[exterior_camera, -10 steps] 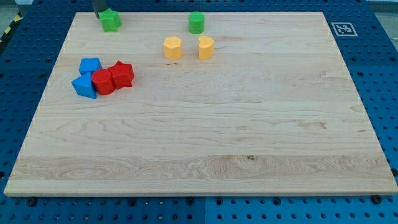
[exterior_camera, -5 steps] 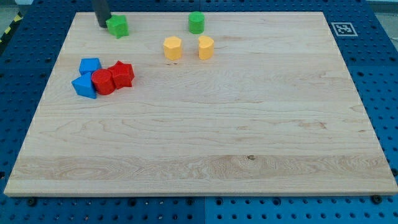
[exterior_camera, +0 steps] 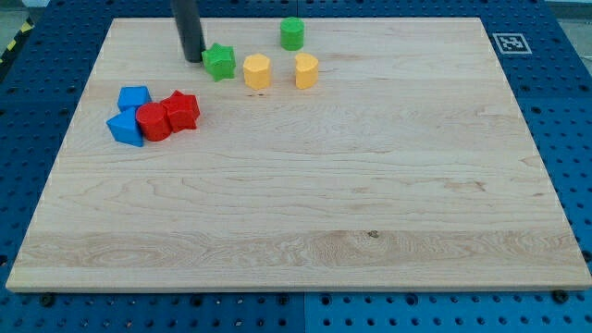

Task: Push the green star below the green circle

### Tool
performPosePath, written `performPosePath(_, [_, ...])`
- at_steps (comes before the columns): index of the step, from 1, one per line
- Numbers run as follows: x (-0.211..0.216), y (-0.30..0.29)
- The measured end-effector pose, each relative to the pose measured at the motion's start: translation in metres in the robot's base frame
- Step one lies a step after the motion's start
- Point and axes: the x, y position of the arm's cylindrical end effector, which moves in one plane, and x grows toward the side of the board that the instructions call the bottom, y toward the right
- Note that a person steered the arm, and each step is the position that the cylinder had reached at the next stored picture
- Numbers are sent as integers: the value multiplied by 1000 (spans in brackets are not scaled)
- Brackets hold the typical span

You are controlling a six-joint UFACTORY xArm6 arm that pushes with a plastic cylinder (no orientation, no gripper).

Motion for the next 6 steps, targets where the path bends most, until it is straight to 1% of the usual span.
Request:
performPosePath(1, [21, -17])
performPosePath(2, [21, 7])
performPosePath(4, [21, 93])
performPosePath(6, [21, 127])
